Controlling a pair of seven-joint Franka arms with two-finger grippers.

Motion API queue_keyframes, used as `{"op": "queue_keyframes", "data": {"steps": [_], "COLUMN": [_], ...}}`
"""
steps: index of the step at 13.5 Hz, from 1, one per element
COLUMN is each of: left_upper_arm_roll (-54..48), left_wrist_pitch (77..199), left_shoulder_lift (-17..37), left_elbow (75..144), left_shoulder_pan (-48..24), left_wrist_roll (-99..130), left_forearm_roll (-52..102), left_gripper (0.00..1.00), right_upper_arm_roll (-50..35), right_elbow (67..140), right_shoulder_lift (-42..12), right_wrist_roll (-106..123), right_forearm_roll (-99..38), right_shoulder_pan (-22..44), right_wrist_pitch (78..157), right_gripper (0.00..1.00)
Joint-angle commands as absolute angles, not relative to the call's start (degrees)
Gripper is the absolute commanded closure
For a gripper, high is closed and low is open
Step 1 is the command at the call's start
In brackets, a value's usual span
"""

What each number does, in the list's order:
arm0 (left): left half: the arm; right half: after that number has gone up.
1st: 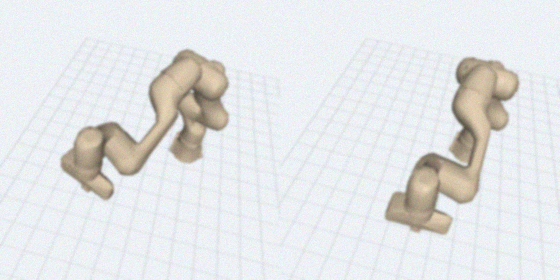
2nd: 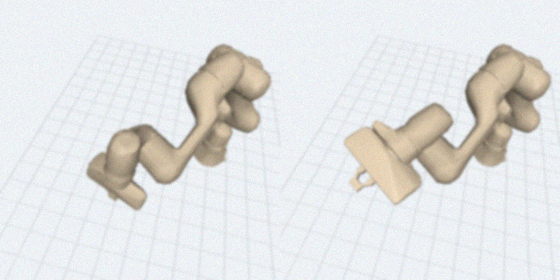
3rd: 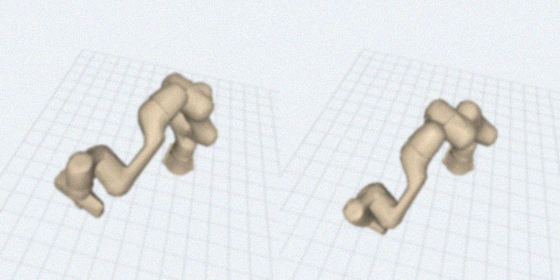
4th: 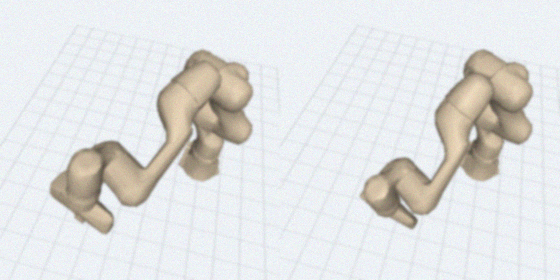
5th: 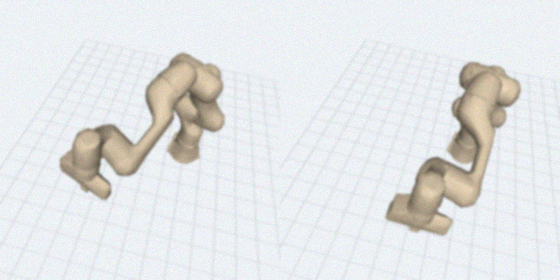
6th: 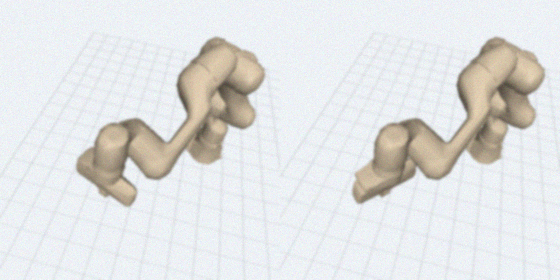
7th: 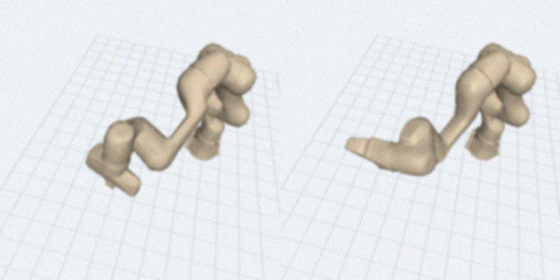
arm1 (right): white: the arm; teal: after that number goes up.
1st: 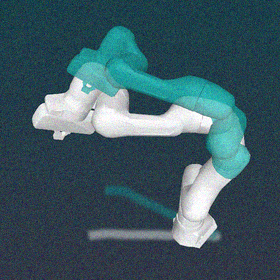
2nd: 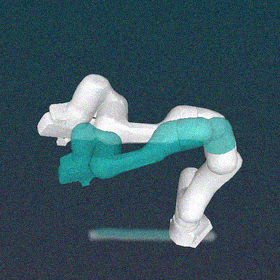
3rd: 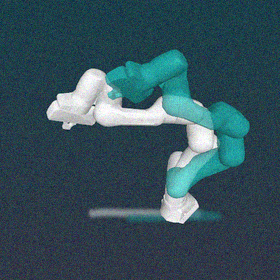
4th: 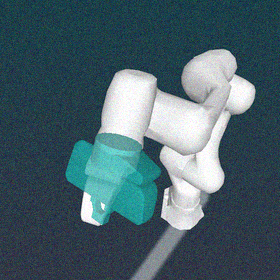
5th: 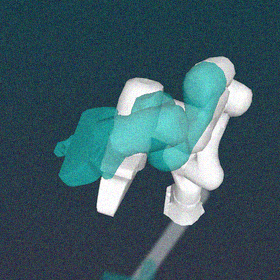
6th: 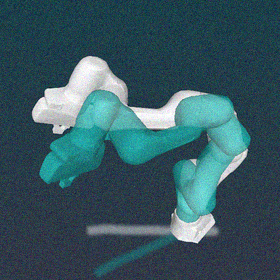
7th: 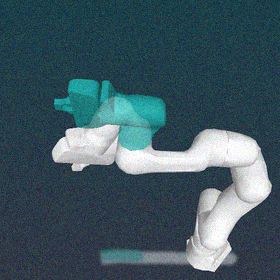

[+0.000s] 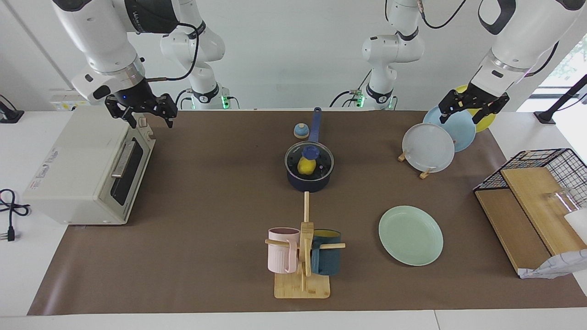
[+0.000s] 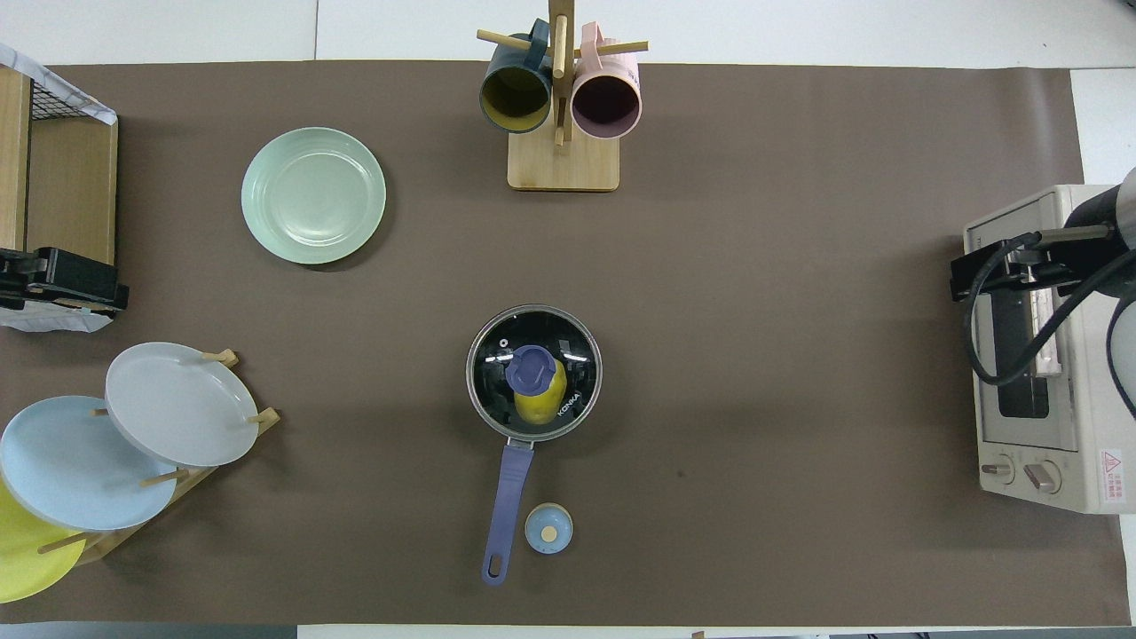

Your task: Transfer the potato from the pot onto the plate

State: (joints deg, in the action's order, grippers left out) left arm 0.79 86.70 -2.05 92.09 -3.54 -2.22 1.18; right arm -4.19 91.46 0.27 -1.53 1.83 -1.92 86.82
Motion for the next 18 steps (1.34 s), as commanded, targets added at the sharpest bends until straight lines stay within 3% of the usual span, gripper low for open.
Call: {"op": "queue_keyframes", "data": {"steps": [1,9,13,18], "left_upper_arm_roll": [0.09,0.09,0.09,0.09], "left_wrist_pitch": [86.22,86.31,86.31,86.31], "left_shoulder_lift": [-2.55,-2.55,-2.55,-2.55], "left_elbow": [92.11,92.2,92.2,92.2], "left_shoulder_pan": [-2.9,-2.9,-2.9,-2.9], "left_wrist_roll": [-1.76,-1.76,-1.76,-1.76], "left_forearm_roll": [0.18,0.18,0.18,0.18], "left_gripper": [0.0,0.0,0.0,0.0], "right_upper_arm_roll": [-4.57,-4.66,-5.19,-5.36], "right_elbow": [92.55,92.98,95.98,86.42], "right_shoulder_lift": [1.05,1.23,1.76,-9.29], "right_wrist_roll": [-0.53,0.08,2.12,-9.89], "right_forearm_roll": [1.05,1.05,-1.39,-3.52], "right_shoulder_pan": [-2.72,-2.72,2.44,13.24], "right_wrist_pitch": [88.33,88.33,94.47,95.09], "right_gripper": [0.0,0.0,0.0,0.0]}}
